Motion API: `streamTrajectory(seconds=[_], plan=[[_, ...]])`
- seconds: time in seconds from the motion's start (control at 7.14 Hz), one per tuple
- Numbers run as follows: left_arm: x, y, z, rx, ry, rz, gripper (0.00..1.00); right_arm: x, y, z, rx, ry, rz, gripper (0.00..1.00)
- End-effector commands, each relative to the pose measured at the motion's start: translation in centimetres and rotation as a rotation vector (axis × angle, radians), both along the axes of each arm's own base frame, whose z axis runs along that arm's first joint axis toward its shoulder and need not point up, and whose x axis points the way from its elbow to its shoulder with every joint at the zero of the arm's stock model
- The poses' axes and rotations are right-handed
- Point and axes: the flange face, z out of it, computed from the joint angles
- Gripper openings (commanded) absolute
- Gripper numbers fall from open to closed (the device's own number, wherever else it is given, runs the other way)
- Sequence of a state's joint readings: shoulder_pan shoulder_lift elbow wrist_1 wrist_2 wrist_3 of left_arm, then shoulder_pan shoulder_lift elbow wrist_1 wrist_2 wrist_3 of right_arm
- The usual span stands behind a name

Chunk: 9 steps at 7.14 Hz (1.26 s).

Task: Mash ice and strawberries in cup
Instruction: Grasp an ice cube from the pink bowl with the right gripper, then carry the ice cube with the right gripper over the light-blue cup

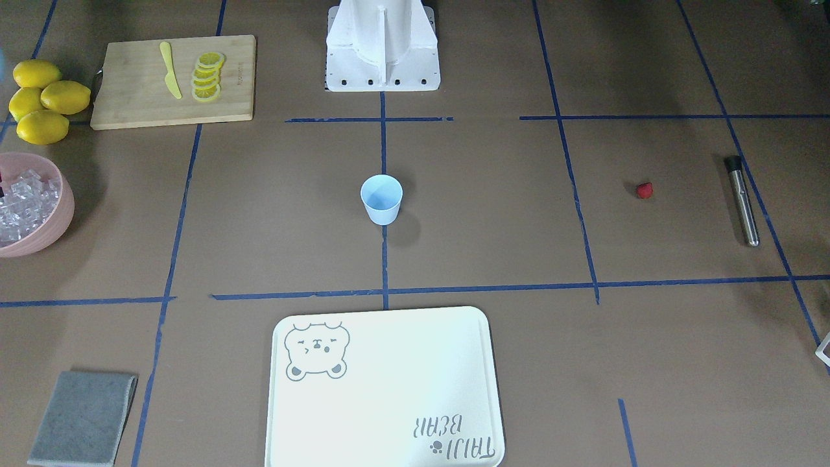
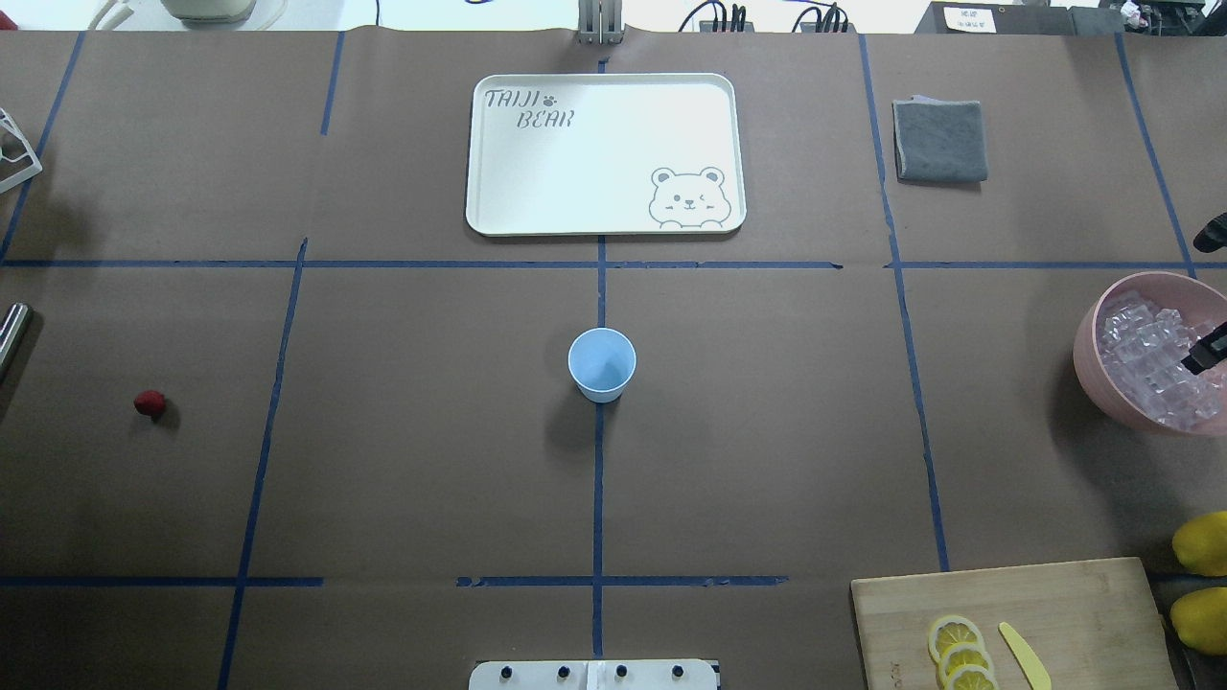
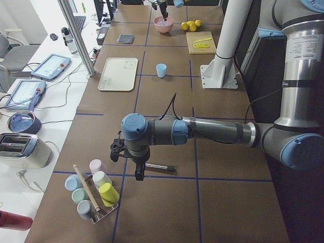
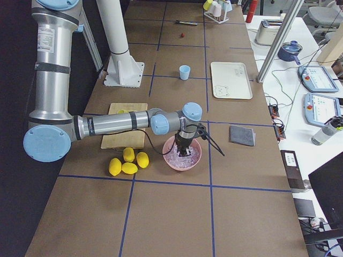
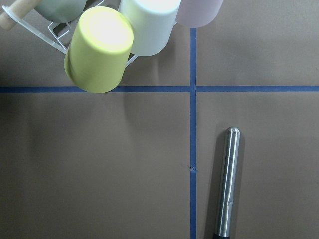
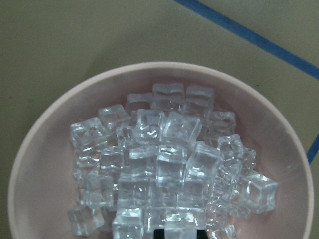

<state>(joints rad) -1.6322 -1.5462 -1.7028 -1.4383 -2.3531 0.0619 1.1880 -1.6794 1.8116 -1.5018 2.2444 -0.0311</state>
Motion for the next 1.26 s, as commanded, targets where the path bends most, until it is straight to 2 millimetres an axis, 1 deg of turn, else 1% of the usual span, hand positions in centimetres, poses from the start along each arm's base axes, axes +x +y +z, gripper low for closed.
streamTrajectory(seconds=[0.0, 0.14, 0.28, 0.42, 0.56, 0.7, 0.84, 0.98, 1.12], plan=[[0.0, 0.0, -0.4, -0.006, 0.0, -0.012, 1.0, 4.8, 0.6, -6.2, 0.019, -0.011, 0.096, 0.0], [0.0, 0.0, -0.4, -0.006, 0.0, -0.012, 1.0, 5.7, 0.8, -9.9, 0.012, -0.007, 0.117, 0.0], [0.0, 0.0, -0.4, -0.006, 0.002, -0.012, 1.0, 5.4, -0.6, -13.9, 0.009, -0.01, 0.134, 0.0], [0.0, 0.0, -0.4, -0.007, 0.002, -0.013, 1.0, 4.6, -2.6, -17.4, -0.003, -0.035, 0.156, 0.0], [0.0, 0.0, -0.4, -0.005, 0.002, -0.013, 1.0, 2.6, -4.4, -21.7, -0.046, -0.102, 0.213, 0.0], [0.0, 0.0, -0.4, -0.004, 0.002, -0.012, 1.0, -0.6, -5.1, -25.2, -0.075, -0.124, 0.24, 0.0], [0.0, -0.1, -0.5, 0.001, 0.0, -0.013, 1.0, -6.5, -5.0, -29.7, -0.127, -0.147, 0.255, 0.0], [0.1, -0.2, -0.5, 0.005, -0.001, -0.011, 1.0, -12.6, -4.4, -34.0, -0.18, -0.148, 0.29, 0.0], [0.1, -0.2, -0.6, 0.007, -0.001, -0.011, 1.0, -18.4, -2.8, -36.9, -0.197, -0.119, 0.326, 0.0]])
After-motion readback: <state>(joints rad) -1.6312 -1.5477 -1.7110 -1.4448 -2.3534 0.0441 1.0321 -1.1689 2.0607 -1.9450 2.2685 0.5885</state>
